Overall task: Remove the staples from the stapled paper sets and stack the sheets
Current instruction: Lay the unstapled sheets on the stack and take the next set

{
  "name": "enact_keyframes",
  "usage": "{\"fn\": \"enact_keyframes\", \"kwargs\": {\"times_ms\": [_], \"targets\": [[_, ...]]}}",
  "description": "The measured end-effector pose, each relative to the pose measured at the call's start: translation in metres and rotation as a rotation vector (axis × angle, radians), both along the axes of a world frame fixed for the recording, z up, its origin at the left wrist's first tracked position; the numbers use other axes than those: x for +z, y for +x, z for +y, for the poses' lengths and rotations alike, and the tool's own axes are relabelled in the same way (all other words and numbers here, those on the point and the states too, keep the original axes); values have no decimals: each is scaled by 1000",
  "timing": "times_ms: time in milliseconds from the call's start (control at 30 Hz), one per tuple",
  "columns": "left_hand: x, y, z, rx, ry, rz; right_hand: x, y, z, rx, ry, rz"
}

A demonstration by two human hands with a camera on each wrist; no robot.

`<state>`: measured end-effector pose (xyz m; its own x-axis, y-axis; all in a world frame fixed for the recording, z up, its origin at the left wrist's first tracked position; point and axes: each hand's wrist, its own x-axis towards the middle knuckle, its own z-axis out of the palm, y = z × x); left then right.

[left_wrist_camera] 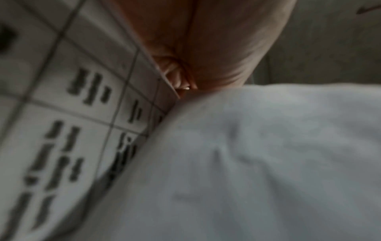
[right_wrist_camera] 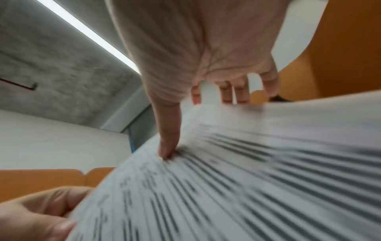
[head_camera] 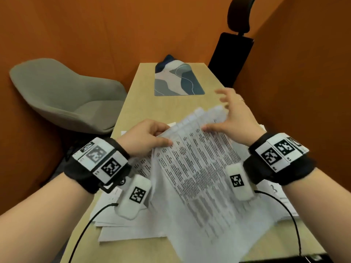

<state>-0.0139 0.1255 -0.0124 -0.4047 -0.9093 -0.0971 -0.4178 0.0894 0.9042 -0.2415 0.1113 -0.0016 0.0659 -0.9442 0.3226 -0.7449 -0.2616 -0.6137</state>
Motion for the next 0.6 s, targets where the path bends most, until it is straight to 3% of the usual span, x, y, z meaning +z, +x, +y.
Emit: {"fn": "enact_keyframes", "kwargs": {"times_ms": [67,167,233,333,433,500,600], "targets": [[-1,10,1,87,18,151,-8,-15,6,-52,211,-102],[-6,20,2,241,64,324,-23,-41,13,114,612,-111],[-14,24,4,304,53,338,-24,-54,15,116,619,-28],[-30,26,8,301,46,282,-12,-70,16,88,534,-64],[-43,22,17,209,40,91,2,-80,11,47,455,1],[-48,19,22,174,39,41,9,-83,11,55,486,-21],[-53,13,24,228,41,111,12,-84,13,62,641,-87]]}}
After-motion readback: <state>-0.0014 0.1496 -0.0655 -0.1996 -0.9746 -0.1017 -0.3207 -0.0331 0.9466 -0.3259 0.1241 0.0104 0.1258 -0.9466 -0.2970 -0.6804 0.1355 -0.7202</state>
